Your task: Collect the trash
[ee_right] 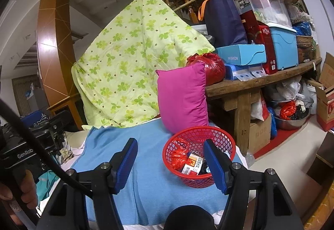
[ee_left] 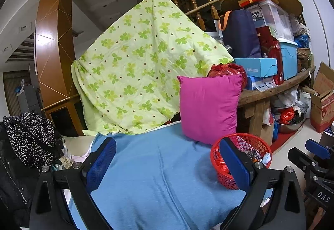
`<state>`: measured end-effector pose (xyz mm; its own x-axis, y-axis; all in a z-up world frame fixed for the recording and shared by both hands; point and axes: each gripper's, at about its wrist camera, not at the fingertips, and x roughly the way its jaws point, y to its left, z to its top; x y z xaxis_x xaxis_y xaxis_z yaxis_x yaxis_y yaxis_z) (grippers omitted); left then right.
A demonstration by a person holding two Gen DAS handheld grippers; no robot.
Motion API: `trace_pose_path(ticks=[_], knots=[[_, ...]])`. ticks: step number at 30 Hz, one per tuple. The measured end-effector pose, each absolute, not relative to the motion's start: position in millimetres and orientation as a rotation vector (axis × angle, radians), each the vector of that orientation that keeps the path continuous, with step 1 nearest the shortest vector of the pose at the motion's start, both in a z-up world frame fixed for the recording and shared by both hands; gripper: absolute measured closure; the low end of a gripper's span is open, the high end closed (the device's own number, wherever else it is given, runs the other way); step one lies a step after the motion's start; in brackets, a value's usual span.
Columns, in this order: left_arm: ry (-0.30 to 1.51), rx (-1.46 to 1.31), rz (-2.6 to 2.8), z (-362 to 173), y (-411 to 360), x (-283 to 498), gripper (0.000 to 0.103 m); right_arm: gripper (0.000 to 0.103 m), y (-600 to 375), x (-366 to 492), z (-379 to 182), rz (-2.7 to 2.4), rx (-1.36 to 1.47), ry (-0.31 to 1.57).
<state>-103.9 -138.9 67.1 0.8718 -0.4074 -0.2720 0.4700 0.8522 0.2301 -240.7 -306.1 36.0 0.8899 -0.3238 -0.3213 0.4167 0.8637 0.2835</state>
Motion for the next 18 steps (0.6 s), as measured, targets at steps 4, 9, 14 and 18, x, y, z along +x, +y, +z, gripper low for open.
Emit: trace_pose_path(ticks=[4, 9, 14, 18], knots=[[0.212, 0.294, -0.462, 68.3, -136.5, -105.7, 0.004, 0.034, -301.3, -241.8, 41.0, -0.395, 0.34, 0.26], [0.211, 0.291, -0.464, 69.0, -134.2, -106.2, 0.004, 0.034, -299.8, -241.4, 42.2, -0.398, 0.335, 0.257], [0.208, 0.289, -0.46, 69.3, -133.0, -107.2, 0.004, 0.034, -297.0, -240.7, 44.8, -0.394, 0.329, 0.257], [0.21, 0.29, -0.46, 68.7, -133.5, -107.3, 0.004, 0.034, -294.5, -239.8, 46.1, -0.391, 0.327, 0.26]])
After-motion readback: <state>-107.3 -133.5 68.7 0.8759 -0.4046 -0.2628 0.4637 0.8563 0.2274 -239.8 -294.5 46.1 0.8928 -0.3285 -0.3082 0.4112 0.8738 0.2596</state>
